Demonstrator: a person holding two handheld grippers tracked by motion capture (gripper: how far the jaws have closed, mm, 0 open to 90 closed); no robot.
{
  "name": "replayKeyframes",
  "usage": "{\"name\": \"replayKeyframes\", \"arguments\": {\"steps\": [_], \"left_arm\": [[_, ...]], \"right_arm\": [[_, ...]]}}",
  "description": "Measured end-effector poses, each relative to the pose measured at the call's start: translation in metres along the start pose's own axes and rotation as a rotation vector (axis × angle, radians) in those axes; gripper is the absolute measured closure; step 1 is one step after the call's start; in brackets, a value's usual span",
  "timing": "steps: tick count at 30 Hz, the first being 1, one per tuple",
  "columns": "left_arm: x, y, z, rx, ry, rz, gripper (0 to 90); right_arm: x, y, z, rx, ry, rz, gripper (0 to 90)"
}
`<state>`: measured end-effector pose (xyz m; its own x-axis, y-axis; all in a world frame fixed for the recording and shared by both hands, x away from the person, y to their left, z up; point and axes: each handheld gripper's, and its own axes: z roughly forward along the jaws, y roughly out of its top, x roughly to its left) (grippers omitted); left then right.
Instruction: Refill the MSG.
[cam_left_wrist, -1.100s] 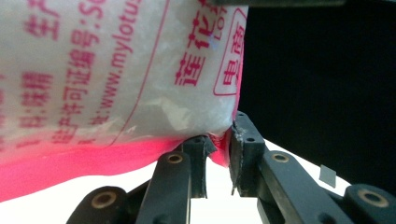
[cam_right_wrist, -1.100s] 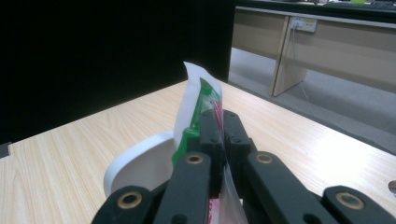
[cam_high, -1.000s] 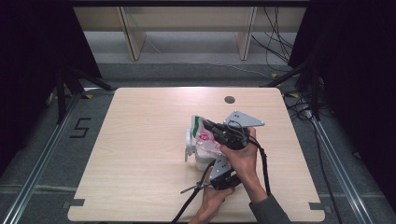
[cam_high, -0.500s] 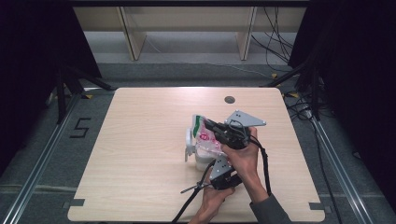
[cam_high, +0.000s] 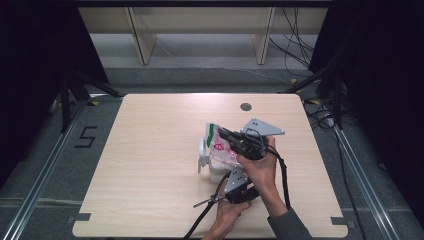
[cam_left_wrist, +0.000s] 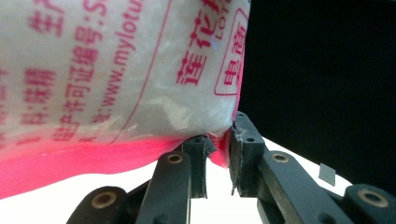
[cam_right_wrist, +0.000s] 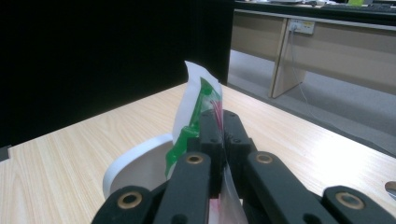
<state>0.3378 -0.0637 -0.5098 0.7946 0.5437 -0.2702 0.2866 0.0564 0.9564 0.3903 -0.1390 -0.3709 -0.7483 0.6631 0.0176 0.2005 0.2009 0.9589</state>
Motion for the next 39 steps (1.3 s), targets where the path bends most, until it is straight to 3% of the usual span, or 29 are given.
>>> {"name": "replayKeyframes", "arguments": {"steps": [3,9,11,15,17,19,20,28,29,30,39], "left_arm": [[-0.0002,0.0001,0.0005,-0.004,0.001,-0.003,78.0],[0.0005,-0.0008,0.0009,-0.006,-0.008,-0.003,78.0],[0.0009,-0.0008,0.0013,0.0,-0.007,0.002,78.0],[-0.0005,0.0003,0.0007,-0.007,-0.006,-0.003,77.9],[-0.0002,0.0007,0.001,-0.011,-0.007,-0.006,77.9],[-0.0009,0.0013,0.0007,-0.012,-0.009,-0.009,77.9],[-0.0011,0.0014,0.001,-0.011,-0.009,-0.011,77.9],[-0.0014,0.0012,0.0016,-0.007,-0.011,-0.005,77.9],[-0.0012,0.0008,0.0018,-0.011,-0.012,-0.006,77.8],[-0.0005,0.0002,0.0027,-0.023,-0.022,-0.01,77.9],[-0.0003,0.001,0.003,-0.032,-0.027,-0.013,77.9]], "right_arm": [[-0.0003,-0.0001,0.0004,0.003,0.018,0.02,89.8],[-0.0013,-0.0004,0.0006,0.001,0.006,-0.006,89.8],[-0.0001,-0.0004,-0.0007,-0.001,0.005,0.025,89.8],[-0.0012,-0.0003,0.0001,0.0,0.001,-0.009,89.8],[0.0025,-0.0003,-0.0003,0.011,0.003,0.03,89.8],[0.0006,0.001,-0.0003,0.004,-0.002,-0.027,89.8],[0.0019,0.0011,0.0001,0.007,0.006,-0.004,89.8],[0.0009,-0.0001,0.0004,-0.005,0.005,0.011,89.8],[-0.0016,0.0001,0.0006,0.001,0.005,-0.026,89.8],[-0.0003,-0.0004,0.0008,0.01,0.009,0.002,89.8],[0.0007,0.0004,0.0008,0.001,0.021,0.005,89.8]]}}
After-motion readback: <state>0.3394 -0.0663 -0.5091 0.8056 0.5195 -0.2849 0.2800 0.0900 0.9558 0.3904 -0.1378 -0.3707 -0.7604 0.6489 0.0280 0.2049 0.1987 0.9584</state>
